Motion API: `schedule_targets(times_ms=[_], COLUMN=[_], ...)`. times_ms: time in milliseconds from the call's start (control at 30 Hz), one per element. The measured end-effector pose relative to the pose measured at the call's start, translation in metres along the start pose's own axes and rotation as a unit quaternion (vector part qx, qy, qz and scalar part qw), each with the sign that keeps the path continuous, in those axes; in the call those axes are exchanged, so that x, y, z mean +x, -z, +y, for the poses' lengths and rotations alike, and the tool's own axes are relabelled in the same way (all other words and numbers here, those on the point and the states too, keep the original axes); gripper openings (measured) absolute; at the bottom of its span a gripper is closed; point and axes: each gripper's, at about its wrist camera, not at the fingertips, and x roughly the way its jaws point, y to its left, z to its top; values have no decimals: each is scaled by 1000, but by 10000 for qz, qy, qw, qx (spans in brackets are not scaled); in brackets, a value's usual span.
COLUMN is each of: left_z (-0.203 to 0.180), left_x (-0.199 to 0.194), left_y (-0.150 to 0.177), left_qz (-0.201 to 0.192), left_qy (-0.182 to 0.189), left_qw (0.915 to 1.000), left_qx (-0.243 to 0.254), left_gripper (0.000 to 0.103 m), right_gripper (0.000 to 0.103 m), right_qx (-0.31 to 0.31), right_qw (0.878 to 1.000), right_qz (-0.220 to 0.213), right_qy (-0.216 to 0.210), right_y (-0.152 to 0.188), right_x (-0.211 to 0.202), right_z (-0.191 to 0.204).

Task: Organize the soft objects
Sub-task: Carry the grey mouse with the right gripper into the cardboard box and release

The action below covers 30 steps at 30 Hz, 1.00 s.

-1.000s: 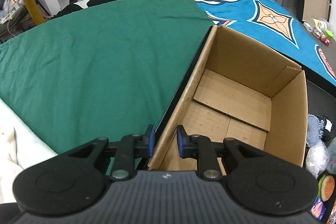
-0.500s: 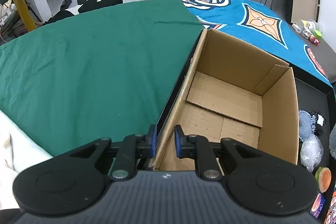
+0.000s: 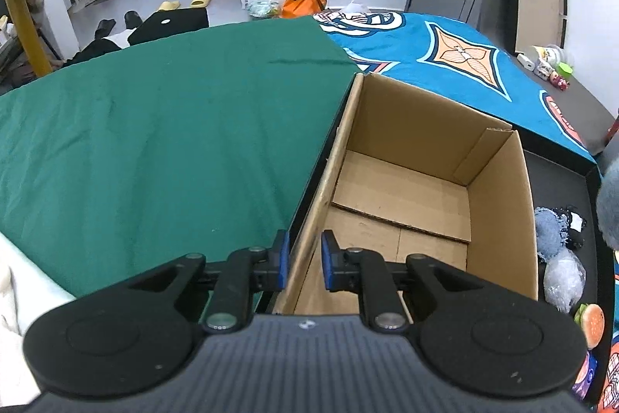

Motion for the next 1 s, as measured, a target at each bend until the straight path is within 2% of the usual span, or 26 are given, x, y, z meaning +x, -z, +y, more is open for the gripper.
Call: schedule_targets(times_ms=[300, 767, 800, 833, 867, 900, 933, 1000], left_z=[12, 23, 24, 26, 26, 27, 27, 29], left_x=[2, 3, 3, 3, 4, 3, 3, 3], left_y=[5, 10, 11, 11, 11, 11, 11, 10], left_qz=[-73, -213, -208, -207, -206, -210, -212, -213], left_qy=[244, 458, 477, 494, 510, 531, 552, 613], left_qw=[9995, 9984, 9983, 9982, 9980, 9979, 9977, 9972], left_qx=[-162, -254, -273, -287, -296, -314, -336, -375], left_gripper=[13, 13, 13, 13, 13, 13, 13, 13], right_gripper=[54, 55, 57, 65, 82, 89, 95, 95], right_qx=[-158, -587, -586, -599, -635, -671, -706, -728], right_qw=[9998, 9964, 9962, 9959, 9957, 9959, 9962, 9965], right_qz=[-103, -49, -54, -71, -83, -109, -181, -198], right_qy=[-111, -610, -640, -679, -669, -599, -480, -349], right_y=[-10, -7, -7, -8, -8, -7, -6, -5], right_x=[1, 13, 13, 13, 13, 13, 11, 9], right_z=[39, 96, 98, 100, 102, 103, 102, 101])
